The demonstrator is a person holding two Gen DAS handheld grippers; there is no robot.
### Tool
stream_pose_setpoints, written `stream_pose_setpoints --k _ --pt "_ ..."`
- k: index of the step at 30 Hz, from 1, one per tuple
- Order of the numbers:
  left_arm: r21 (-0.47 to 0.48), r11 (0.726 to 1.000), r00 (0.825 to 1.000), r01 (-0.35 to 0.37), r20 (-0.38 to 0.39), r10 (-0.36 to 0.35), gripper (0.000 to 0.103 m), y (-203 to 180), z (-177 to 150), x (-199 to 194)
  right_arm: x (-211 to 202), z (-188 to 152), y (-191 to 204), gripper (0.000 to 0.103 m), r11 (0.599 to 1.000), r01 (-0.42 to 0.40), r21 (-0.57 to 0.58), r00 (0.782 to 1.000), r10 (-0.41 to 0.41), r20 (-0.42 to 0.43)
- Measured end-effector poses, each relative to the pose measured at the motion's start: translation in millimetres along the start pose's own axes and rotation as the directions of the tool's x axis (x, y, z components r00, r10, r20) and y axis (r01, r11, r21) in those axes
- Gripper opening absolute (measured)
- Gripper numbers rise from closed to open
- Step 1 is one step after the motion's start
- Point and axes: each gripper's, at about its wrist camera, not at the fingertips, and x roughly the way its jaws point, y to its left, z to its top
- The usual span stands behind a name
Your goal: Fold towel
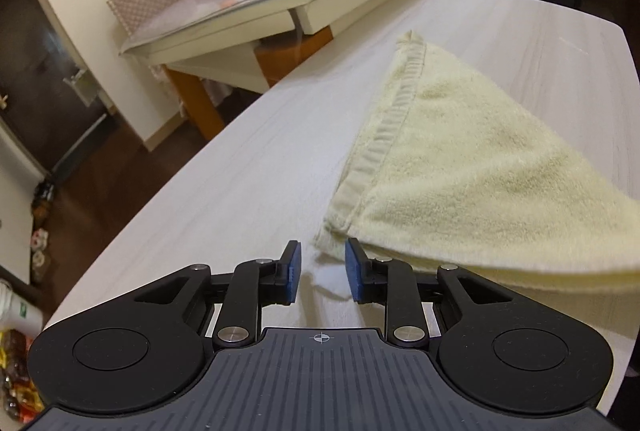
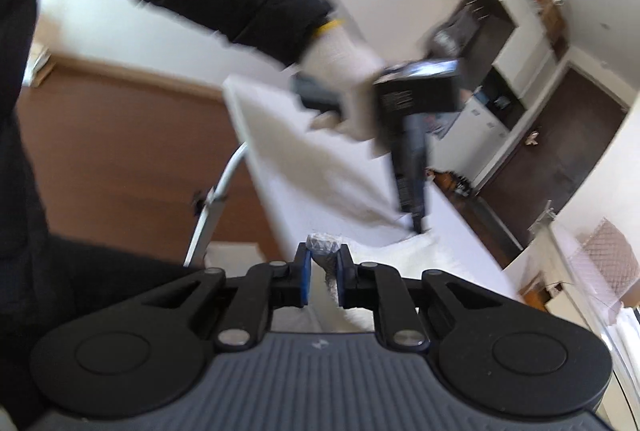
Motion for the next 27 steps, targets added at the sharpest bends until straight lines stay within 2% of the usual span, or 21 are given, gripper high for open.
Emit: stream_pose_setpoints --k 3,8,11,15,18,21,27 --pt "-0.078 0.996 0.997 0.037 0.075 -0.031 0.028 10 8 -8 4 -4 -3 0.014 1.000 -0.002 -0.029 1.000 0.002 0.005" --pt "0.010 1.000 0.999 0.016 0.048 -0.016 0.028 -2 18 8 8 -8 16 0.014 0.994 -0.049 -0.096 0.999 0.049 -0.002" --pt "0.053 0.999 1.000 0.003 0.026 -0.004 0.028 -6 16 17 11 -8 30 0.013 0.983 -0.037 -0.178 0.999 0.035 -0.015" --pt "0.065 0.998 1.000 0.001 0.017 -0.002 0.028 -7 15 19 15 -7 31 0.013 0.973 0.020 -0.230 1.000 -0.019 0.008" --pt "0.101 0.995 1.000 -0.002 0.006 0.001 0.025 -11 16 19 12 -1 12 0.013 0.978 0.079 -0.195 0.997 -0.073 0.040" --pt "0.118 0.993 1.000 0.007 0.003 -0.007 0.021 -13 17 20 10 6 -19 0.013 0.986 0.125 -0.113 0.991 -0.118 0.063" --pt "0.030 0.995 0.996 0.093 -0.003 -0.093 0.023 8 18 23 10 -2 -106 0.013 0.981 0.147 0.127 0.983 -0.159 0.088"
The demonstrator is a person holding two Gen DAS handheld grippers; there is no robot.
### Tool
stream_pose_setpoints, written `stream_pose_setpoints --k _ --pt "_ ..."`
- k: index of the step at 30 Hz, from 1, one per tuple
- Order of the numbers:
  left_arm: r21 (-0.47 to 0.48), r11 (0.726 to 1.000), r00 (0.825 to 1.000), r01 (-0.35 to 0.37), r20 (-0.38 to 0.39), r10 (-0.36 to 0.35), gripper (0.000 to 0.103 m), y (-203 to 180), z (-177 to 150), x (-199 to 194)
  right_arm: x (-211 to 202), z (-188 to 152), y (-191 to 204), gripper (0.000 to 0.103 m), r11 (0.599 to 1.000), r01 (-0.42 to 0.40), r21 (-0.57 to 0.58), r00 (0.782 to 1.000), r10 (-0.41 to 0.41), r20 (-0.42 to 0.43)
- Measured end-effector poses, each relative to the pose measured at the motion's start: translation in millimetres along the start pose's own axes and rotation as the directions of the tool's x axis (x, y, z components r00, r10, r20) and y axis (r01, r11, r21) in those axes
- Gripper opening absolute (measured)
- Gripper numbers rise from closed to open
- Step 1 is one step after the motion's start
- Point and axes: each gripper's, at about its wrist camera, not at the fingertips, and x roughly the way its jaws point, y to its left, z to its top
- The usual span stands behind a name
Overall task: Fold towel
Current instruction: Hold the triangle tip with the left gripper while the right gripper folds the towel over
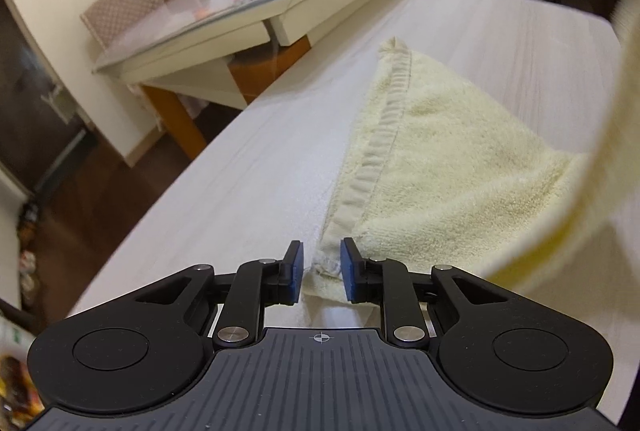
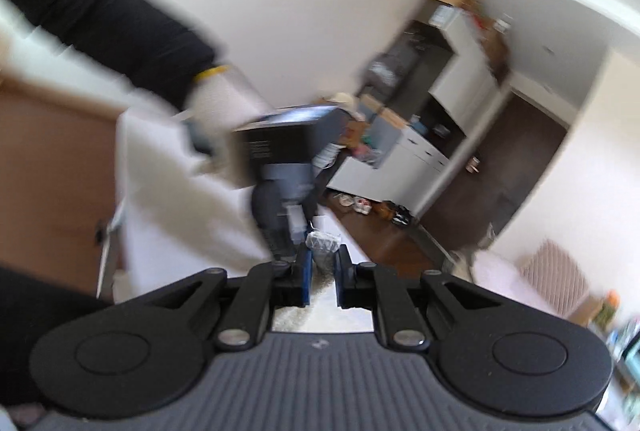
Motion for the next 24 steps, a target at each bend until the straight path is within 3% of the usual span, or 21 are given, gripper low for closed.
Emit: stream_pose_setpoints --k 6,13,21,24 --pt "-0.117 0.990 0.997 0.082 -0.001 -0.083 0.025 22 -2 3 21 -19 -77 0.012 0.985 0.009 0.173 1.000 -0.007 -0.008" --pt "-0.135 0.986 0.995 0.102 -0.005 -0.104 0.027 27 0 5 39 -65 -135 0.012 0.930 -0.017 0.368 0.997 0.045 -0.068" --pt "-0.171 0.984 0.997 0.054 0.058 -0.045 0.027 38 4 -7 63 -131 -183 0.013 0.766 0.032 0.642 0.972 0.125 -0.198" --pt "-0.187 0.980 0.990 0.061 0.137 -0.036 0.024 40 9 -22 65 -156 -192 0.013 0.705 0.062 0.706 0.961 0.149 -0.234"
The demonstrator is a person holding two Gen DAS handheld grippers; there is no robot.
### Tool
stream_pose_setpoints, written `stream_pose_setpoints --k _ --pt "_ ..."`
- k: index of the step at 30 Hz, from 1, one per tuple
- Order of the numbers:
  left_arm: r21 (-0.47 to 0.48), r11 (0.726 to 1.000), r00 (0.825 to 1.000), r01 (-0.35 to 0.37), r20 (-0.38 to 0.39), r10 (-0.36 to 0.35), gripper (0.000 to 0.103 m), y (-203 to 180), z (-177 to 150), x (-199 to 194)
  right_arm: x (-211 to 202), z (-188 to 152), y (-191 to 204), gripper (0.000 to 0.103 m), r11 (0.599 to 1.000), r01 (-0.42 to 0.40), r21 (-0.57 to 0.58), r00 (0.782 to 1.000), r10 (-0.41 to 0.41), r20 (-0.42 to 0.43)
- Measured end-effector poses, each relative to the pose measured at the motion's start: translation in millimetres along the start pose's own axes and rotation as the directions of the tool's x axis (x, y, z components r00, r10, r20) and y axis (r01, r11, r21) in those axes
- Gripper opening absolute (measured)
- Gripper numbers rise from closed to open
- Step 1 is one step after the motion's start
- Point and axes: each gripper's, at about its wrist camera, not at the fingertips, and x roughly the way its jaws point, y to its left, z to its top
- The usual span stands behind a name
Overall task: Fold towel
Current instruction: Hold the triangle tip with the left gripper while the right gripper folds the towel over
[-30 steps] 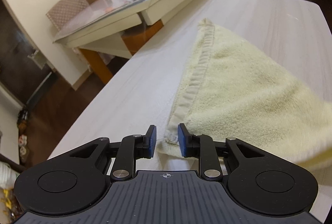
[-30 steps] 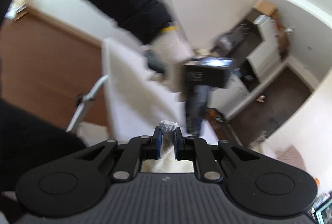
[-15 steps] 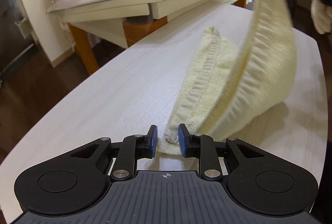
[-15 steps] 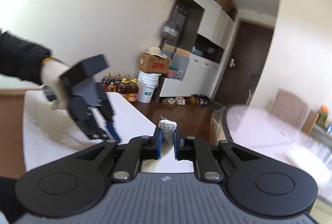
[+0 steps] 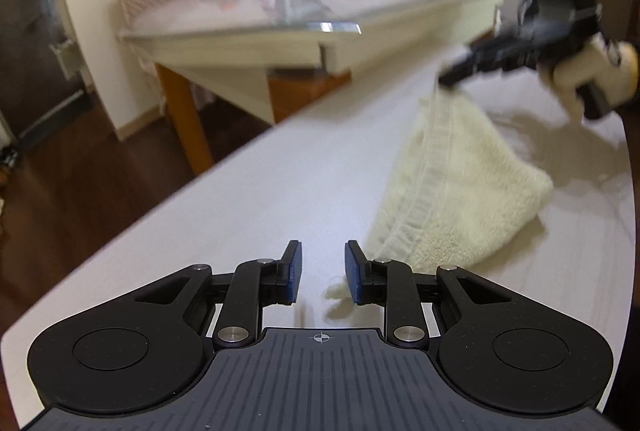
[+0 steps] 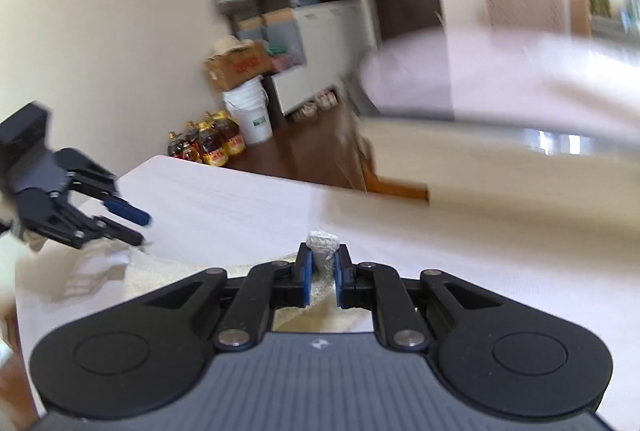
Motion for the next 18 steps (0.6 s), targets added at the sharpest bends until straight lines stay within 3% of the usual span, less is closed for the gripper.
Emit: stream_pose_setpoints --k 4,10,14,18 --pt "0.058 0.996 0.998 0.063 -0.002 -0.063 0.025 -21 2 6 2 -9 -15 0.013 0.999 -0.007 0.053 1.000 0.008 -0.028" --pt "0.092 0.994 0.997 0.062 -0.061 -0.057 0.026 -37 -5 30 -1 -12 -22 0.016 0.998 0.009 0.065 0.999 -0.006 -0.052" --pt "0.080 0.995 0.997 0.056 -0.059 -0.051 0.027 -37 -12 21 -7 -12 -24 0.024 0.997 0.039 0.073 0.999 -0.037 -0.024" --pt "0.055 0.998 0.999 0.044 -0.035 -0.042 0.027 -34 -11 13 -33 -15 -15 0.024 0.993 0.054 0.107 0.997 -0.061 0.057"
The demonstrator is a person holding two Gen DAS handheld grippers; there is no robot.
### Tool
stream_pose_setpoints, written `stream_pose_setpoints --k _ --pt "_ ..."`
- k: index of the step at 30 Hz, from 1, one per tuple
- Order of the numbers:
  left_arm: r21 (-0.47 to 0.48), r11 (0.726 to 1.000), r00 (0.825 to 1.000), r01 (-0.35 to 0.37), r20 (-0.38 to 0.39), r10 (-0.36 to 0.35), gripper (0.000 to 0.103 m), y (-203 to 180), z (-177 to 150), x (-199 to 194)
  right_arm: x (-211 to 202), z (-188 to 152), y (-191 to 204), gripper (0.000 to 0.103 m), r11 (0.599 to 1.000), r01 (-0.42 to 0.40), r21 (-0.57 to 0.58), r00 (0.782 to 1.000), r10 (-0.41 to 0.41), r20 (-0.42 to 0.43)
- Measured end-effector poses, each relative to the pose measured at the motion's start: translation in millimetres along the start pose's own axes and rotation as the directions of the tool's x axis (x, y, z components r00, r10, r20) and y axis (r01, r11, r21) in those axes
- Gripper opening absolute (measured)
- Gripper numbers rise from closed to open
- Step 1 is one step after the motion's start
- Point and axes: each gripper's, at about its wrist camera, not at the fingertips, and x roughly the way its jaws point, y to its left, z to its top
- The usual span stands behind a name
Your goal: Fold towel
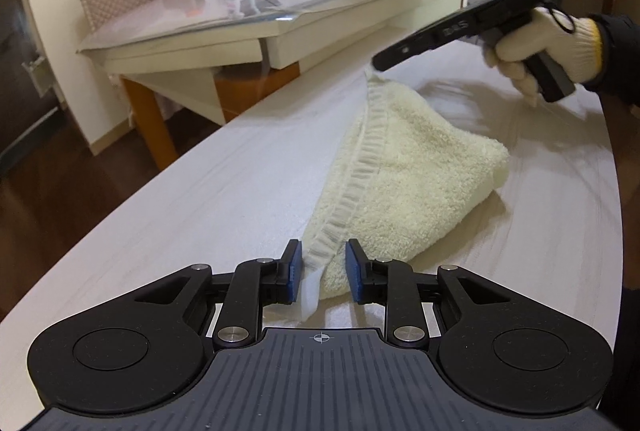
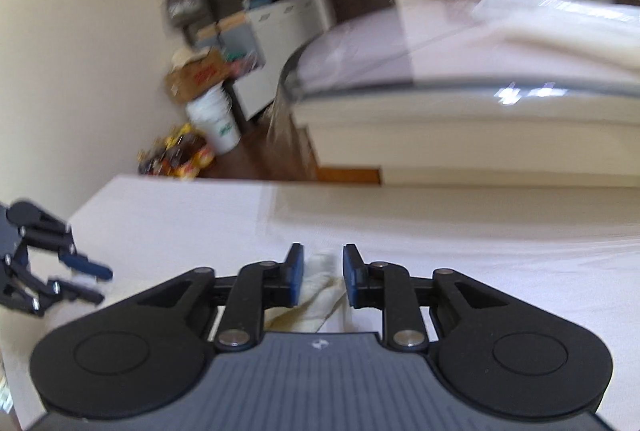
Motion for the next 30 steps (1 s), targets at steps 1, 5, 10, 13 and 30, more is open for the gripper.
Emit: stream_pose_setpoints --k 1,5,10,13,30 --pt "-0.008 1.000 1.000 -0.007 0.015 0.007 0.027 1 1 -4 -10 -3 4 0.025 1.000 -0.015 0.015 1.000 0.015 0.016" --pt "-0.011 1.000 0.999 -0.014 0.045 0.015 0.026 2 8 -7 -38 -21 25 0.026 0.990 -0.120 0.070 0.992 0.118 0.035" --pt "0.038 0.999 0.999 -0.019 0.044 0.018 0.027 -11 10 1 -54 -65 51 0.039 0.931 -0.304 0.204 0.951 0.309 0.006" --pt "0.074 0.997 0.999 -0.030 0.026 0.028 0.027 -20 8 7 -54 -80 56 0.040 0.931 -0.285 0.228 0.954 0.299 -0.026" --pt "0.094 0.994 0.998 -0.056 0.001 0.056 0.028 -19 3 22 -76 -99 59 0.001 0.955 -0.189 0.229 0.969 0.219 -0.115"
